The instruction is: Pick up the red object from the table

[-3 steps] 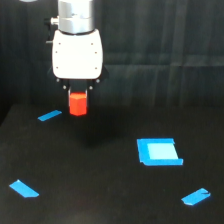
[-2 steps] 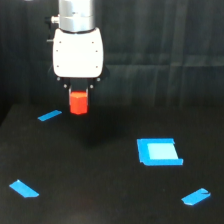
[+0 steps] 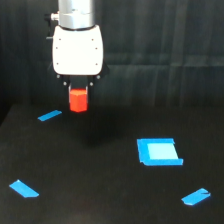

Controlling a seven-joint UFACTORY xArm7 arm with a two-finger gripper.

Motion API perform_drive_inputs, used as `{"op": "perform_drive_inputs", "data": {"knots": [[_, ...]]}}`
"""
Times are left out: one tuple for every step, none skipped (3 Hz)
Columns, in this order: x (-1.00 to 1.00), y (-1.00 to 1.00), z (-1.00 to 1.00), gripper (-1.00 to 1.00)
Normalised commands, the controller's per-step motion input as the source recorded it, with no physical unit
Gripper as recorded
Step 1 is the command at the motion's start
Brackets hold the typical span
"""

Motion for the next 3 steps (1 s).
{"op": "perform_drive_inputs", "data": {"knots": [[0.04,-0.06,0.04,-1.00],[-0.03,-0.07,0.02,-1.00],[0.05,-0.07,0.09,-1.00]]}}
